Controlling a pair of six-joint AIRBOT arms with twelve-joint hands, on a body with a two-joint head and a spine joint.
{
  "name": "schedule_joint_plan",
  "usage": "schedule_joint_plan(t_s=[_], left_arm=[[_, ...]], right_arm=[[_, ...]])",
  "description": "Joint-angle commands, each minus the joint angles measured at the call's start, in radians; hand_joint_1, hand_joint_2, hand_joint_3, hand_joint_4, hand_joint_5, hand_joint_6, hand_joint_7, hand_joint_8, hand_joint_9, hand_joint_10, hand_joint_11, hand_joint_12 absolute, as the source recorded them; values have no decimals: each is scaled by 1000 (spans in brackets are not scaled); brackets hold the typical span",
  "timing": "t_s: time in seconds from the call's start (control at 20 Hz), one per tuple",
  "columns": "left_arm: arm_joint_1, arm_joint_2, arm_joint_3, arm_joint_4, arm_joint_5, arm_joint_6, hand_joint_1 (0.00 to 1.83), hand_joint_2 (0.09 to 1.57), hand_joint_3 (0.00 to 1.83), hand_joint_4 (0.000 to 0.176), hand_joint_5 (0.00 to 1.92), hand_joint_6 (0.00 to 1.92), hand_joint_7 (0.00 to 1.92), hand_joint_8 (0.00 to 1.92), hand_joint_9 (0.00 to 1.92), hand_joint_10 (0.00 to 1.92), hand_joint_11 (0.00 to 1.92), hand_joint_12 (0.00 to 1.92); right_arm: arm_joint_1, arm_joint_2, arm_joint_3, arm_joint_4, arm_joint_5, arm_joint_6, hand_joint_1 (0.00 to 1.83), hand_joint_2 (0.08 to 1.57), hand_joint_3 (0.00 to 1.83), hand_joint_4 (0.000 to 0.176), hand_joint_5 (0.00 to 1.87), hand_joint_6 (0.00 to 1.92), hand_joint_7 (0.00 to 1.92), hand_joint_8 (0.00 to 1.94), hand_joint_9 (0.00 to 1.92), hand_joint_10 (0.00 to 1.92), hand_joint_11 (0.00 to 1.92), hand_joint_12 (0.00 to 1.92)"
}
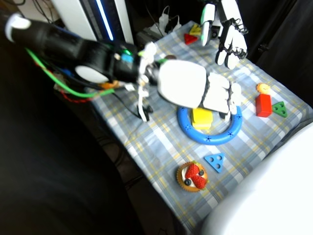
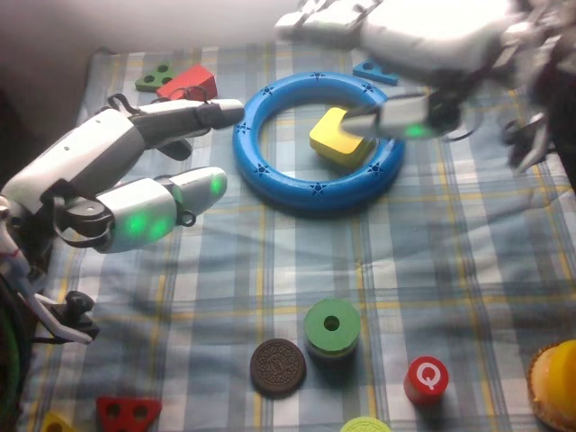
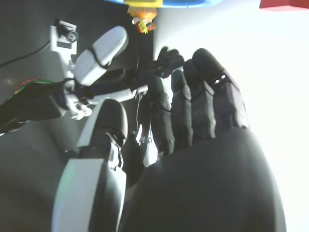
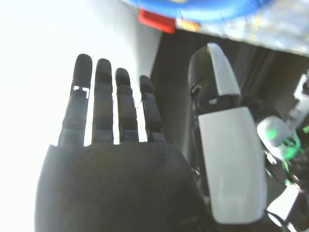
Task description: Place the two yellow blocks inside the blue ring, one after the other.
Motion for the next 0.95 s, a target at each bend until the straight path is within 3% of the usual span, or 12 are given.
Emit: schedule_joint_plan(t_s=[0.0,0.15,0.3,0.35,0.4,0.5,0.6,0.65,0.7,0.75,0.8,0.9], left_arm=[[-5,9,-4,14,-145,-8,644,1410,1,36,229,0,287,0,111,409,0,1247],[2,27,-16,14,-190,-10,667,1416,1,5,191,2,254,0,99,297,0,1092],[6,40,-22,16,-232,-20,680,1413,0,19,155,0,203,0,118,174,0,984],[8,43,-24,16,-250,-27,668,1402,0,15,160,2,217,3,163,166,0,1020],[11,46,-24,16,-266,-36,652,1408,0,17,135,3,179,0,142,138,0,909],[17,52,-24,17,-298,-57,615,1418,2,27,109,3,139,0,115,111,0,754],[22,58,-24,18,-326,-76,643,1396,0,24,112,5,134,3,119,66,0,718],[24,60,-24,18,-335,-84,643,1396,0,24,112,5,134,3,119,66,0,718],[27,63,-24,18,-346,-94,687,1400,0,0,66,10,57,8,40,18,0,269],[30,66,-24,19,-358,-103,687,1400,0,0,66,10,57,8,40,18,0,269],[32,70,-24,19,-369,-115,521,1415,4,9,34,6,29,4,1,0,0,10],[36,71,-21,19,-387,-141,485,1412,3,19,34,6,30,4,0,0,0,1]], right_arm=[[4,15,-11,-5,173,-1,466,1315,7,16,22,1,43,0,144,148,0,1164],[-64,131,-112,-8,309,-1,361,1302,0,23,0,0,0,0,23,105,0,974],[-155,236,-204,-8,450,0,304,1317,3,33,0,0,0,0,23,43,0,773],[-184,264,-229,-8,494,1,314,1326,3,16,0,0,0,0,47,40,0,809],[-207,286,-248,-8,530,4,322,1334,2,34,0,0,0,0,17,15,0,644],[-278,331,-284,-7,616,31,332,1336,1,34,0,0,0,0,8,7,0,548],[-358,372,-317,7,705,55,374,1298,0,82,0,0,0,0,0,0,0,10],[-400,392,-336,26,753,55,374,1298,0,82,0,0,0,0,0,0,0,10],[-427,403,-347,40,791,55,421,1286,0,39,0,0,0,0,0,0,0,0],[-472,417,-363,64,848,55,421,1286,0,39,0,0,0,0,0,0,0,0],[-538,434,-383,98,926,56,475,1281,0,56,0,0,0,0,0,0,0,0],[-632,450,-403,158,1043,69,494,1278,0,70,0,0,0,0,0,0,0,0]])
